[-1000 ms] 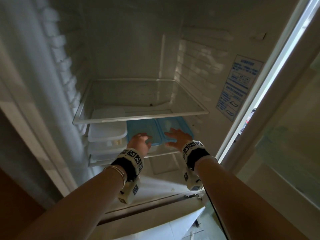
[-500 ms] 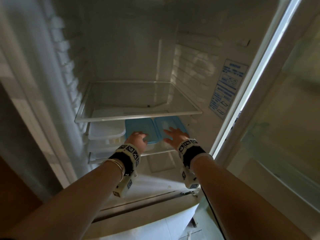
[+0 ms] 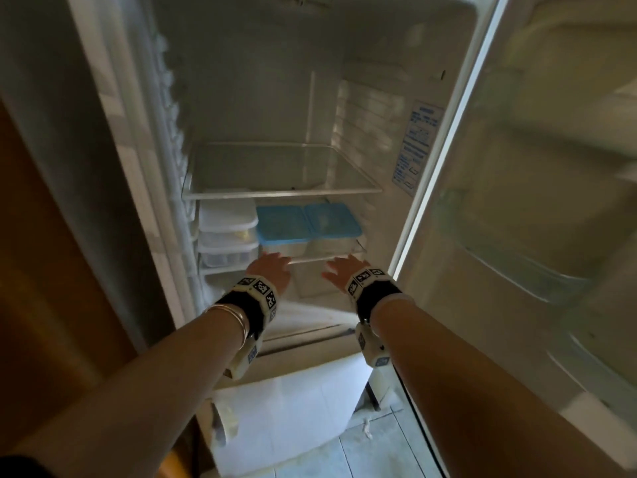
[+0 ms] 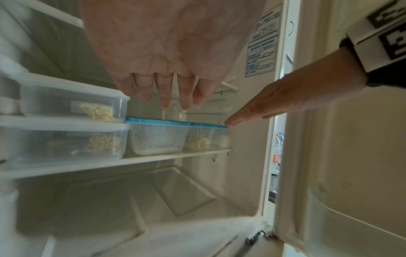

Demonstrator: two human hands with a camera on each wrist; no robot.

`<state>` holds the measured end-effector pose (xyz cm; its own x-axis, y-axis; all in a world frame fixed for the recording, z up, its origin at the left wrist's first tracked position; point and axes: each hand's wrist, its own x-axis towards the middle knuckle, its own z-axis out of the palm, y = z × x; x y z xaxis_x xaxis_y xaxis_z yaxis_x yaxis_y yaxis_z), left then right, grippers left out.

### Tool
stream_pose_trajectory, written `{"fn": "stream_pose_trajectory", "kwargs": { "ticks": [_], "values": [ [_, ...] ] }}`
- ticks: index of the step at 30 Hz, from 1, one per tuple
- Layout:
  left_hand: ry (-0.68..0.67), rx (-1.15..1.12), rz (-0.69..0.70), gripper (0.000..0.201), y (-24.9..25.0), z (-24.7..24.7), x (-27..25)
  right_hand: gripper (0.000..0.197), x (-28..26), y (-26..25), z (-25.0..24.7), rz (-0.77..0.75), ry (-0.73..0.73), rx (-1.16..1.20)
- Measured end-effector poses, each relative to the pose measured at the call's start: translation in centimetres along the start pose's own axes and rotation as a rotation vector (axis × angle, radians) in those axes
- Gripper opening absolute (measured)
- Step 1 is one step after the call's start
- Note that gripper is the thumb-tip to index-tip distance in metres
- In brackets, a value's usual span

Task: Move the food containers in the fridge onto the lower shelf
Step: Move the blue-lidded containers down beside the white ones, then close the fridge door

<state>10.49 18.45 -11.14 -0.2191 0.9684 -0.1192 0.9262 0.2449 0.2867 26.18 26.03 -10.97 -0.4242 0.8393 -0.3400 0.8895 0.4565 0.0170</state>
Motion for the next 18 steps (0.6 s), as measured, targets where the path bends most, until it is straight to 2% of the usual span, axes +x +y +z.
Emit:
{"fn": "stream_pose_trajectory", "kwargs": {
  "ticks": [3, 7, 11, 15, 18],
  "values": [
    [0.018, -0.019, -0.014, 0.045, 0.1, 0.9, -2.7, 0.056, -3.2, -0.3, 1.2, 0.037, -0.046, -0.001],
    [0.005, -0.004, -0.072, 0.049, 0.6, 2.2, -6.2, 0.050, -7.1, -0.6, 2.8, -0.007, -0.047, -0.139],
    [0.026, -0.006, -0.085, 0.050, 1.8, 3.3, -9.7, 0.054, -9.7, -0.4, 5.0, 0.017, -0.053, -0.046],
    [0.017, -0.028, -0.146, 0.050, 3.8, 4.6, -13.7, 0.052, -12.5, 0.3, 7.2, -0.021, -0.090, -0.112],
    [0.004, -0.043, -0.182, 0.050, 5.1, 6.0, -17.2, 0.054, -14.8, 0.9, 9.3, -0.032, -0.071, -0.062]
  ]
}}
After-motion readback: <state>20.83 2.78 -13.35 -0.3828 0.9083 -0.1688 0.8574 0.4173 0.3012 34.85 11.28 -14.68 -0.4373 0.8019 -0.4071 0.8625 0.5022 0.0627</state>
